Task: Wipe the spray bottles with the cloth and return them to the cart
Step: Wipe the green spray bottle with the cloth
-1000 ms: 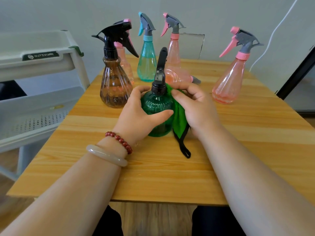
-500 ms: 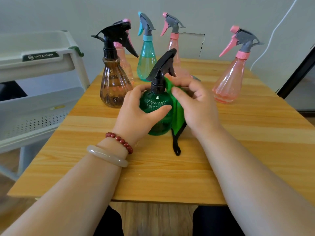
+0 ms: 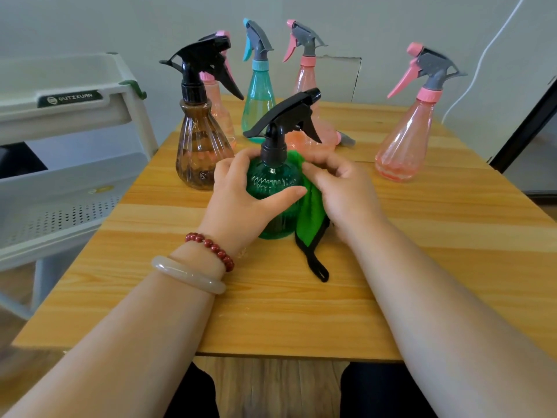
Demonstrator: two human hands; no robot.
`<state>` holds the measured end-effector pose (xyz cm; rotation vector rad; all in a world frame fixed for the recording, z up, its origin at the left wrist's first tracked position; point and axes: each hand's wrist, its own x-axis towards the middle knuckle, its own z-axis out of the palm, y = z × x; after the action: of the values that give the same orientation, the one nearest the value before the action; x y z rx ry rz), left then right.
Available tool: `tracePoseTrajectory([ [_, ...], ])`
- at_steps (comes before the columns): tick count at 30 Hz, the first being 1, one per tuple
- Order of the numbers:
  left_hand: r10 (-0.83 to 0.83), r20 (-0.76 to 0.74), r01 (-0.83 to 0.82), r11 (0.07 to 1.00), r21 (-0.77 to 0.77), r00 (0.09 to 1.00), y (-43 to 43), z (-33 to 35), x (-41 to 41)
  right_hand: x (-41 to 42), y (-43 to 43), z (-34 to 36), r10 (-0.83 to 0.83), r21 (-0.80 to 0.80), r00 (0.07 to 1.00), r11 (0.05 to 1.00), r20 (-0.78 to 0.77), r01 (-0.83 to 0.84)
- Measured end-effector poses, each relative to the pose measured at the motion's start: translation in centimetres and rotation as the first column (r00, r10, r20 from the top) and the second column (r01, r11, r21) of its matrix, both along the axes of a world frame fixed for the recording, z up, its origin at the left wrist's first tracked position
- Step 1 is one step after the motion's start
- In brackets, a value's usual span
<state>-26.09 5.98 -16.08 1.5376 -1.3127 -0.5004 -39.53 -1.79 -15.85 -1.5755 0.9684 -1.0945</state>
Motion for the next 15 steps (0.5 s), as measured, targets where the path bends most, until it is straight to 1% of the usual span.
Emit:
tracePoseTrajectory([
  [2,-0.037,-0.019,0.036,0.999,-0.01,0.999,0.1,0.07,0.15,-0.21,0.07,-0.13,0.009,0.063,0.974,0.998,-0.225,0.006],
  [3,-0.054,-0.043,0.053,0.998,-0.024,0.998,0.12,0.07,0.28,-0.2,0.12,-0.21,-0.01,0.062,0.965,0.998,-0.264,0.027],
  [4,-0.062,-0.068,0.06,0.998,-0.033,0.996,0.12,0.01,0.43,-0.18,0.1,-0.18,-0.043,0.042,0.968,0.998,-0.246,0.055],
  [5,-0.067,-0.095,0.064,0.997,-0.039,0.993,0.14,-0.03,0.5,-0.15,0.11,-0.12,-0.067,0.042,0.984,0.996,-0.163,0.075],
  [7,-0.085,-0.133,0.081,0.996,-0.035,0.987,0.07,-0.14,0.44,0.01,0.17,0.33,-0.078,0.106,0.993,0.992,0.084,0.069],
  [8,-0.094,-0.139,0.09,0.995,-0.032,0.986,0.0,-0.19,0.36,0.01,0.13,0.48,-0.068,0.123,0.985,0.991,0.161,0.048],
  [9,-0.102,-0.143,0.097,0.995,-0.037,0.984,0.0,-0.16,0.18,-0.03,0.1,0.47,-0.06,0.134,0.982,0.99,0.179,0.036],
  [10,-0.109,-0.142,0.105,0.994,-0.036,0.984,-0.01,-0.19,0.14,-0.15,0.0,0.35,-0.049,0.14,0.99,0.99,0.134,0.03],
  [11,-0.116,-0.152,0.11,0.993,-0.042,0.982,-0.03,-0.15,0.07,-0.31,-0.1,0.06,-0.036,0.122,0.999,0.992,0.034,0.031],
  [12,-0.117,-0.157,0.112,0.993,-0.04,0.981,-0.06,-0.17,0.1,-0.41,-0.06,-0.08,-0.025,0.09,0.995,0.995,-0.097,0.034],
  [13,-0.118,-0.16,0.114,0.993,-0.035,0.98,-0.11,-0.25,0.2,-0.44,0.03,-0.17,-0.026,0.066,0.982,0.997,-0.188,0.04],
  [14,-0.121,-0.158,0.118,0.993,-0.03,0.98,-0.05,-0.23,0.21,-0.41,0.05,-0.1,-0.048,0.055,0.978,0.997,-0.203,0.061],
  [15,-0.124,-0.156,0.121,0.992,-0.032,0.98,-0.01,-0.2,0.2,-0.37,0.03,-0.01,-0.063,0.067,0.991,0.995,-0.119,0.071],
])
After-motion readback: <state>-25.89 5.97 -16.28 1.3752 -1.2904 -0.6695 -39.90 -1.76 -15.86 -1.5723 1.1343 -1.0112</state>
